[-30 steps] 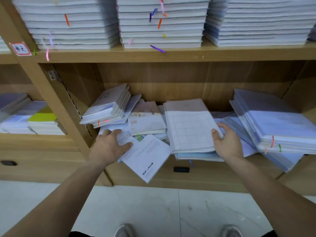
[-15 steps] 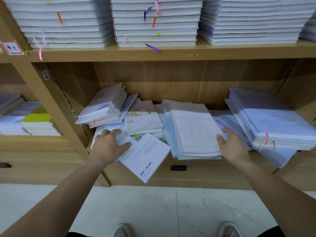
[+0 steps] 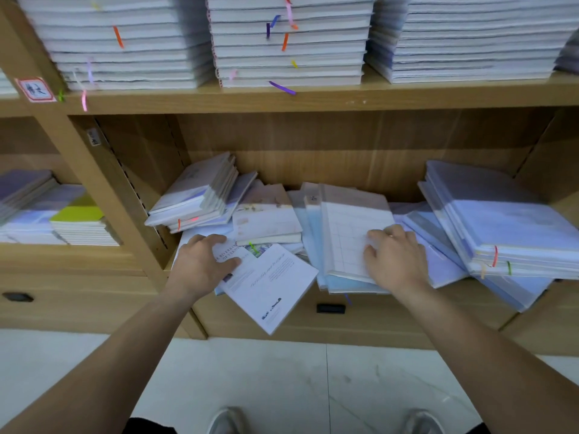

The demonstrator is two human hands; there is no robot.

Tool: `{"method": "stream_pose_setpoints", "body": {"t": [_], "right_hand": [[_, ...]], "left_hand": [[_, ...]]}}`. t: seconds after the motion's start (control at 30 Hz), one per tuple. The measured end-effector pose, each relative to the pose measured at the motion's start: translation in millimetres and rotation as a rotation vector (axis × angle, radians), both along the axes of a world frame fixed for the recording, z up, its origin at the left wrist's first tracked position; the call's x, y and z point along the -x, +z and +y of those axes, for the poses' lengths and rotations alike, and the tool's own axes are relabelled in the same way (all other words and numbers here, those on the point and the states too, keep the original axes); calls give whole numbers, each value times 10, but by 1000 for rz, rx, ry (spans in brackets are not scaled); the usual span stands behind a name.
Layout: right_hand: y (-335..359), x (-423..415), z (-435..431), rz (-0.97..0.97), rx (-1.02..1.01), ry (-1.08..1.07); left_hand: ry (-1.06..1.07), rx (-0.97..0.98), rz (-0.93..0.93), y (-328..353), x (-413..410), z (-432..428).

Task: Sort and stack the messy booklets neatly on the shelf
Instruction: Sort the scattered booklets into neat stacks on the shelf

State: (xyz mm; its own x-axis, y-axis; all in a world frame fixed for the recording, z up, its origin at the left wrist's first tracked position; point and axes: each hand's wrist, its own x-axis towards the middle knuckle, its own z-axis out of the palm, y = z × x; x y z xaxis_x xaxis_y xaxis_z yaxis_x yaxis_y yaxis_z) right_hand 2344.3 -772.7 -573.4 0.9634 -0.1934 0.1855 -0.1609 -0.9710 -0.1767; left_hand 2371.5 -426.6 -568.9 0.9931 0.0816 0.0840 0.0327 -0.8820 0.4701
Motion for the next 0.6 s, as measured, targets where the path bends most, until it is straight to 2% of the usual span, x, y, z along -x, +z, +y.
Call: {"method": "stream_pose_setpoints", "body": {"t": [0.1,0.17,0.43,0.53,0.6], "right_hand": [[56,-59,296,1,-90,227],[43,-133,454,32,-105,300],[-60,-451,514,12,-350,388],[-48,-506,466,-8,-344,377],[-14,-524,475,-10,-267,348]], "left_hand": [[3,7,-7,10,6,-3],[3,9,6,9,15,3],[48,108,10,-43,10,158],[37,86,14,-54,-7,189],[34,86,15,-65,-23,189]]}}
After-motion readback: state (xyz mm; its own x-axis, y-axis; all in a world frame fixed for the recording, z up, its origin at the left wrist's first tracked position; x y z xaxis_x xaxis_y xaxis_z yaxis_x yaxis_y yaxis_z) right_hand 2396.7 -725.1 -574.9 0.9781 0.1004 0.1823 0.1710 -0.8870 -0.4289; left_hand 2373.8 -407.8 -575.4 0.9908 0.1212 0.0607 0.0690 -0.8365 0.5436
